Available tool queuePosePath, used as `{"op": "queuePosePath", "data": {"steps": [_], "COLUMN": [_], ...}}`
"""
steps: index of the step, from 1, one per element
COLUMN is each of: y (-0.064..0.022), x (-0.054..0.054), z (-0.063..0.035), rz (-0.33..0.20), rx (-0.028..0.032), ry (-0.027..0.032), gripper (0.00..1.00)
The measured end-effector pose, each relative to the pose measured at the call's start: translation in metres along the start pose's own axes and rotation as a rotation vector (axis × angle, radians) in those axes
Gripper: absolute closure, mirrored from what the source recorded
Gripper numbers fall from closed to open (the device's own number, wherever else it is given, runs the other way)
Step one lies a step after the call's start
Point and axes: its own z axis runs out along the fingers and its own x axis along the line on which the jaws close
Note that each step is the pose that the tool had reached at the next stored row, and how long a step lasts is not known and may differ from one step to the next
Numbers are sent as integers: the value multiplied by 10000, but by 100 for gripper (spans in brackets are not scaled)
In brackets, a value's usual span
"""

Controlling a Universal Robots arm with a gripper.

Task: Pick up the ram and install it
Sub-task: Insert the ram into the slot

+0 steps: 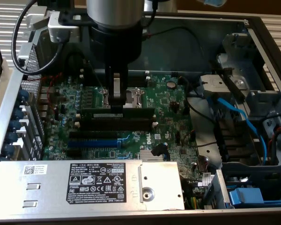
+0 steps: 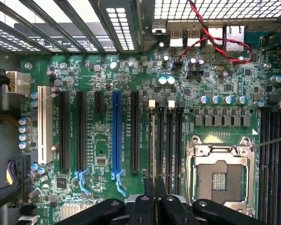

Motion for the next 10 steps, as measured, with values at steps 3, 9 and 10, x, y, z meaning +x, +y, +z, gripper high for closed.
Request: {"op": "queuePosePath", "data": {"steps": [3, 9, 10], "y": [16, 14, 13], "x": [0, 15, 14], "z": [17, 57, 64], "rz": [0, 0, 0], "rx": [-1, -2, 1], "ry": [1, 3, -1], "gripper": [88, 88, 88]}}
